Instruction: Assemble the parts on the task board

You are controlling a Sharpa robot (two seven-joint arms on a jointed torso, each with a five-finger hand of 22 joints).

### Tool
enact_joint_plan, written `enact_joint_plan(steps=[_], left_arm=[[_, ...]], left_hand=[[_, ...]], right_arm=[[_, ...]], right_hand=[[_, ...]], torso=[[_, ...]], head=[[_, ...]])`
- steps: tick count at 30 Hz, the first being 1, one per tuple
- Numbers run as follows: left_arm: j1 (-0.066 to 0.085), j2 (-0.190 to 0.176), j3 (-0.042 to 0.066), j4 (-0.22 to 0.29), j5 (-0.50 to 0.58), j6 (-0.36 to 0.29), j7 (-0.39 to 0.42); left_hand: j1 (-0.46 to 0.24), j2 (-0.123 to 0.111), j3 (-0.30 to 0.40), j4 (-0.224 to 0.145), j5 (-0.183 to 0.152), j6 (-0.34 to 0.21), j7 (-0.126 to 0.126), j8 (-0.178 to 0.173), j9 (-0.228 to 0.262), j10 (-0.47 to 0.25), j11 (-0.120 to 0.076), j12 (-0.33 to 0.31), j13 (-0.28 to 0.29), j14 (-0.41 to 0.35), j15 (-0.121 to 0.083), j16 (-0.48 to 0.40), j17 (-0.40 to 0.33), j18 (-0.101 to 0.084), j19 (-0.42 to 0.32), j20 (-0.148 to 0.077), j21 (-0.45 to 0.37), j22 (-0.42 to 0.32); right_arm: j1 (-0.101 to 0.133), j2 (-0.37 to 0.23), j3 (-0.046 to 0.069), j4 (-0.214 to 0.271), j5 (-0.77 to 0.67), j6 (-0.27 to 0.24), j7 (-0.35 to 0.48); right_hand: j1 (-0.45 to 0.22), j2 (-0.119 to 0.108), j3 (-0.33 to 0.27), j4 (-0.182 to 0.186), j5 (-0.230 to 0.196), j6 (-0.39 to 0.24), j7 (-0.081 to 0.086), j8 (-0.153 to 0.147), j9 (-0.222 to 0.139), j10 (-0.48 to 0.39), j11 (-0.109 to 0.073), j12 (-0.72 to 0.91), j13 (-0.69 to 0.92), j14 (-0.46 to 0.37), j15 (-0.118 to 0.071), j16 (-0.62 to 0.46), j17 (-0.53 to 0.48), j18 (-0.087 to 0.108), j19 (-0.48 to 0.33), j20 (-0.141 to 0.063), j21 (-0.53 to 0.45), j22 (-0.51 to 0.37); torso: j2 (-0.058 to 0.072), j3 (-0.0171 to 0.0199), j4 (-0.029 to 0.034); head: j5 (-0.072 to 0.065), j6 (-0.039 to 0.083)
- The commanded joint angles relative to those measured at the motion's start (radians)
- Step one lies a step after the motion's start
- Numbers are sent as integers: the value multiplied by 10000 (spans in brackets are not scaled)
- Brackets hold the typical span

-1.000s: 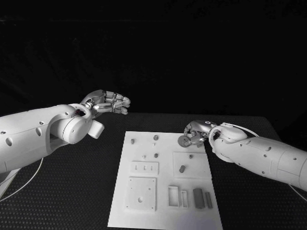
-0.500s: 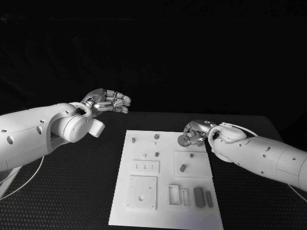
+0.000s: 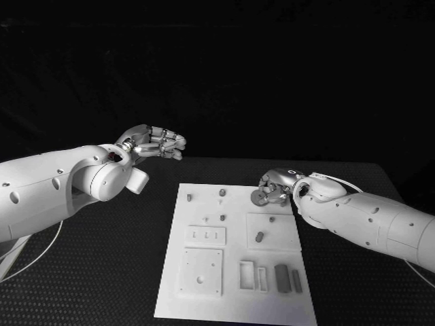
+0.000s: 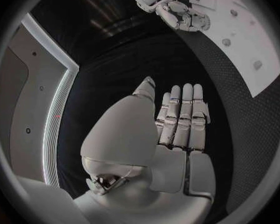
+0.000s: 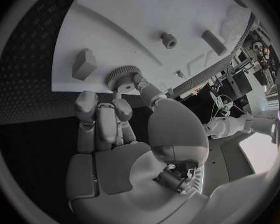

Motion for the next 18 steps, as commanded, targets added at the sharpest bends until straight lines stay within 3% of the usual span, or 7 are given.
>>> enact_joint_plan(steps=[1, 18], left_arm=[[7, -8, 3, 45, -72, 137, 100], [8, -38, 4, 99, -84, 81, 111]], left_hand=[[-75, -6, 53, 5, -69, -52, 173, -38, 11, -54, 10, -63, 12, 91, 11, -51, 18, 166, 86, -15, -60, -14], [-79, -13, 61, 4, -70, -51, 173, -44, 17, -49, 9, -73, 16, 96, 10, -63, 31, 166, 90, -16, -68, -14]], right_arm=[[-170, 62, -73, -44, -354, 207, -255], [-391, 156, -96, -61, -854, 218, -392]], right_hand=[[-18, -63, -27, 2, 54, -4, -15, -48, -34, 4, -74, -68, -21, 6, -47, 39, -15, 1234, -32, -43, 53, 161], [284, -206, 21, -15, 56, -41, 3, -89, -36, -30, -56, -134, -60, -18, -25, 25, -72, 1234, -55, -61, 31, 148]], torso=[[6, 5, -2], [-8, 8, -16]], head=[[35, -31], [134, -115]])
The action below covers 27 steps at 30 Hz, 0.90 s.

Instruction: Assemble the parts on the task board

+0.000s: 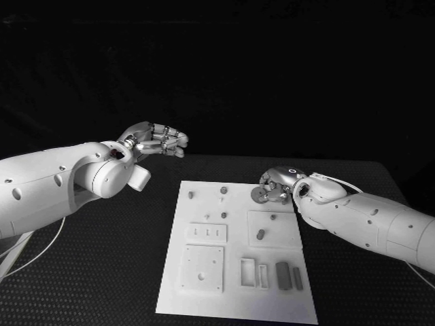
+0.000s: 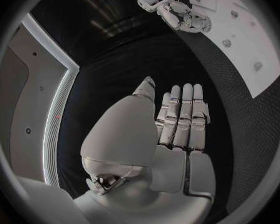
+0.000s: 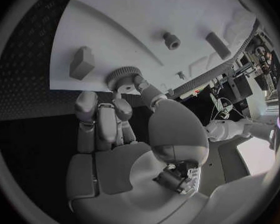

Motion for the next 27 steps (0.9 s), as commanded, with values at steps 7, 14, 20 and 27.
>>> enact_joint_plan(steps=[7, 14, 20, 27], left_arm=[[7, -14, 5, 45, -66, 91, 110], [7, -48, 5, 54, -67, 87, 112], [8, -62, 5, 61, -68, 71, 114], [8, -88, 5, 63, -68, 59, 115]], left_hand=[[-80, -13, 65, 3, -25, -51, 173, -47, 14, -49, 9, -38, 17, 70, -17, -68, 17, 166, 74, 2, -71, -14], [-82, -13, 68, 4, -25, -50, 173, -49, 16, -47, 10, -41, 18, 71, -17, -73, 21, 165, 75, 3, -74, -14], [-82, -14, 69, 4, -25, -49, 173, -49, 17, -46, 9, -43, 18, 72, -17, -74, 23, 165, 76, 3, -75, -14], [-84, -17, 71, 3, -25, -48, 173, -51, 19, -44, 9, -46, 20, 74, -17, -79, 27, 165, 77, 3, -78, -14]], right_arm=[[-247, 30, -128, 15, -487, 396, -321], [-227, -108, -125, 258, -460, -78, -332], [2, -133, -122, 416, -773, -514, -505], [317, -281, -121, 990, -1090, -828, -659]], right_hand=[[439, 268, 415, 22, 58, 456, -140, 229, 126, 111, -175, 13, 85, 7, -129, 40, -10, 1235, 2, -29, 47, 149], [206, 521, 647, 36, 57, 632, -204, 285, 152, 199, -237, 1, 100, 18, -191, 46, -38, 1235, 45, 6, 79, 153], [122, 517, 680, 39, 55, 701, -222, 314, 169, 259, -253, 32, 144, 42, -203, 66, -13, 1235, 70, 6, 102, 159], [64, 471, 765, 26, 57, 777, -256, 343, 196, 323, -286, 36, 164, 55, -233, 81, -22, 1235, 111, -12, 137, 164]], torso=[[-6, -8, -11], [-12, -14, -11], [-4, -8, -6], [-5, -11, -2]], head=[[20, -18], [11, -1], [16, 26], [3, 79]])
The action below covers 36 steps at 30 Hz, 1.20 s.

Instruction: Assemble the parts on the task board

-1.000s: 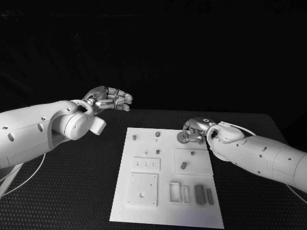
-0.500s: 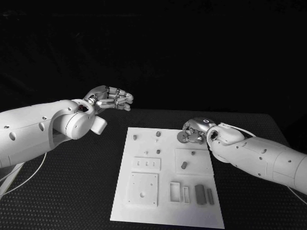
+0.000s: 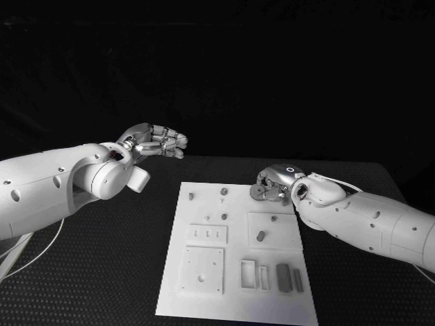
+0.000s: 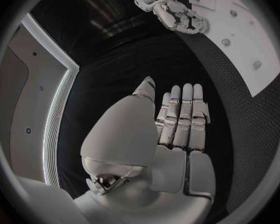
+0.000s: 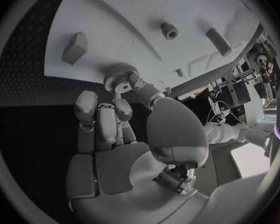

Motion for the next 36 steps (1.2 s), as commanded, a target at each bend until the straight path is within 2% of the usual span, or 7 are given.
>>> enact_joint_plan(steps=[1, 7, 13, 24, 31, 34, 36], left_arm=[[8, -16, 4, 26, -58, 54, 112], [9, -72, 4, 67, -58, 48, 111], [10, -73, 4, 69, -58, 48, 111], [10, -51, 4, 61, -58, 53, 114], [10, -43, 4, 54, -58, 49, 112], [10, -22, 4, 40, -58, 62, 111], [10, -18, 4, 37, -58, 63, 111]], left_hand=[[-84, -17, 72, 3, -25, -48, 173, -52, 10, -43, 9, -41, 12, 74, -17, -41, 17, 165, 59, 20, -41, -15], [-83, -20, 75, 1, -25, -47, 172, -53, 12, -42, 9, -44, 13, 75, -18, -45, 21, 165, 60, 20, -43, -15], [-84, -23, 76, 2, -25, -45, 172, -54, 14, -39, 9, -46, 15, 76, -18, -49, 24, 165, 61, 20, -46, -14], [-85, -26, 82, 2, -25, -42, 171, -57, 18, -33, 8, -52, 18, 78, -18, -58, 33, 164, 64, 20, -52, -14], [-87, -27, 84, 2, -26, -40, 171, -59, 21, -29, 7, -55, 19, 80, -17, -63, 38, 164, 66, 20, -55, -14], [-88, -28, 85, 2, -26, -40, 171, -59, 22, -28, 7, -57, 20, 80, -17, -65, 40, 164, 66, 20, -56, -14], [-88, -29, 86, 2, -26, -40, 170, -60, 22, -27, 7, -58, 20, 81, -18, -66, 41, 164, 67, 20, -57, -14]], right_arm=[[121, -106, 8, 372, -534, -336, -284], [218, -243, 9, 1033, -854, -716, -404], [222, -138, 7, 1528, -1311, -770, -562], [220, 523, -32, 1633, -1831, -929, -820], [217, 873, -391, 1491, -1947, -810, -868], [214, 997, -580, 1426, -2068, -790, -906], [212, 1048, -644, 1385, -2085, -780, -921]], right_hand=[[-148, -19, 68, -6, 17, 515, -52, 155, 174, 58, -21, 30, 5, 7, -93, 43, -5, 1236, 75, -12, 43, 164], [-165, -102, 106, -6, 17, 491, -51, 131, 172, 62, -21, -9, -29, 2, -96, 42, -31, 1236, 92, -24, 59, 165], [-183, -187, 137, 0, 17, 512, -55, 134, 179, 64, -24, -48, -64, -1, -97, 39, -54, 1236, 107, -32, 70, 163], [-222, -246, 173, 13, 17, 512, -55, 123, 180, 89, -24, -70, -75, -2, -97, 36, -79, 1235, 128, -35, 78, 157], [-214, -255, 201, 7, 17, 508, -55, 116, 180, 97, -24, -82, -85, -3, -96, 34, -92, 1236, 137, -38, 81, 154], [-216, -256, 206, 8, 17, 507, -54, 114, 179, 98, -24, -86, -88, -2, -96, 34, -93, 1236, 139, -38, 81, 153], [-217, -257, 208, 8, 17, 507, -54, 113, 179, 92, -23, -95, -99, -4, -96, 33, -97, 1236, 140, -38, 81, 153]], torso=[[0, 4, 5], [2, 3, -21], [7, 9, 16], [9, 6, 24], [11, -4, 33], [21, 7, 47], [24, 5, 60]], head=[[0, 36], [26, 74], [40, 119], [109, 193], [127, 208], [147, 214], [146, 212]])
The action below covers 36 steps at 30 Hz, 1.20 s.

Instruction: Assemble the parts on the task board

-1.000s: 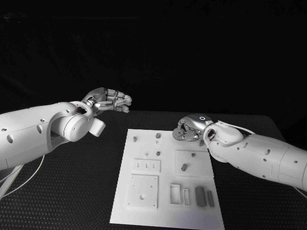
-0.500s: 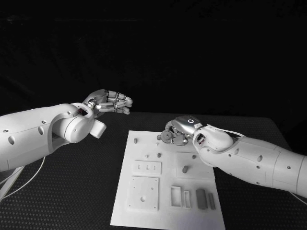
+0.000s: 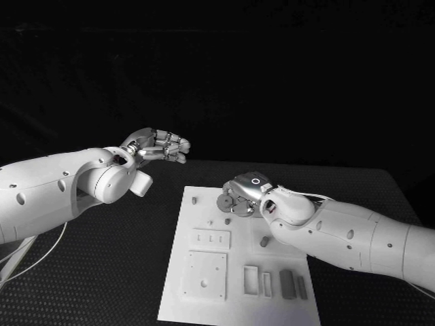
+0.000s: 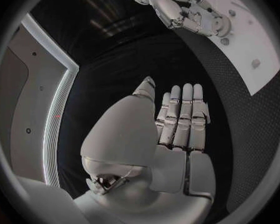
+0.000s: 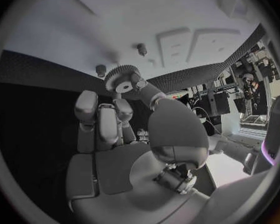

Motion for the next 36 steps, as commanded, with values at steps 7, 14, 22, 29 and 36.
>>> enact_joint_plan(steps=[7, 14, 22, 29, 36], left_arm=[[9, 37, 4, -26, -52, 70, 105], [9, 49, 4, -26, -52, 90, 102], [9, 43, 4, -38, -52, 89, 98], [9, 61, 5, -44, -52, 92, 99], [9, 159, 5, -98, -52, 106, 91]], left_hand=[[-91, -30, 81, -5, -26, -40, 171, -63, 18, -25, 7, -62, 16, 85, -15, -73, 22, 164, 69, 19, -61, -14], [-95, -28, 84, -3, -26, -39, 171, -66, 20, -23, 7, -67, 17, 87, -14, -78, 27, 164, 71, 19, -64, -14], [-100, -28, 86, -3, -26, -39, 171, -69, 23, -21, 7, -72, 19, 89, -14, -84, 33, 163, 73, 20, -68, -14], [-100, -29, 89, -5, -27, -38, 171, -71, 25, -19, 7, -76, 20, 90, -14, -90, 38, 163, 75, 19, -71, -14], [-100, -30, 93, -6, -27, -37, 171, -74, 28, -17, 6, -81, 22, 91, -15, -96, 44, 163, 76, 19, -76, -13]], right_arm=[[-36, 203, -177, -174, -450, -196, -246], [-36, 262, -179, -168, -471, -243, -294], [-36, 273, -179, -167, -513, -333, -357], [-36, 357, -179, -312, -493, -289, -323], [-71, 510, -179, -692, -400, -257, -270]], right_hand=[[36, -37, 68, 1, 19, 448, -6, 1, 170, 54, 11, -85, -36, -25, -42, 25, -33, 1235, 73, -10, 46, 150], [37, -38, 77, 1, 19, 447, -5, -1, 170, 57, 12, -89, -37, -25, -41, 25, -36, 1235, 75, -10, 46, 149], [38, -39, 87, 0, 19, 443, -4, -5, 170, 58, 13, -97, -42, -27, -40, 23, -44, 1235, 78, -10, 46, 147], [39, -44, 95, -1, 19, 439, -3, -10, 170, 59, 14, -103, -46, -29, -39, 21, -52, 1235, 81, -10, 47, 146], [34, -45, 102, 1, 19, 433, -1, -15, 169, 59, 16, -112, -53, -32, -37, 19, -62, 1235, 83, -9, 46, 145]], torso=[[5, 0, -12], [1, 3, -21], [4, 6, -22], [7, 16, -27], [11, 14, -2]], head=[[42, -25], [53, -25], [66, -36], [69, -40], [39, -42]])
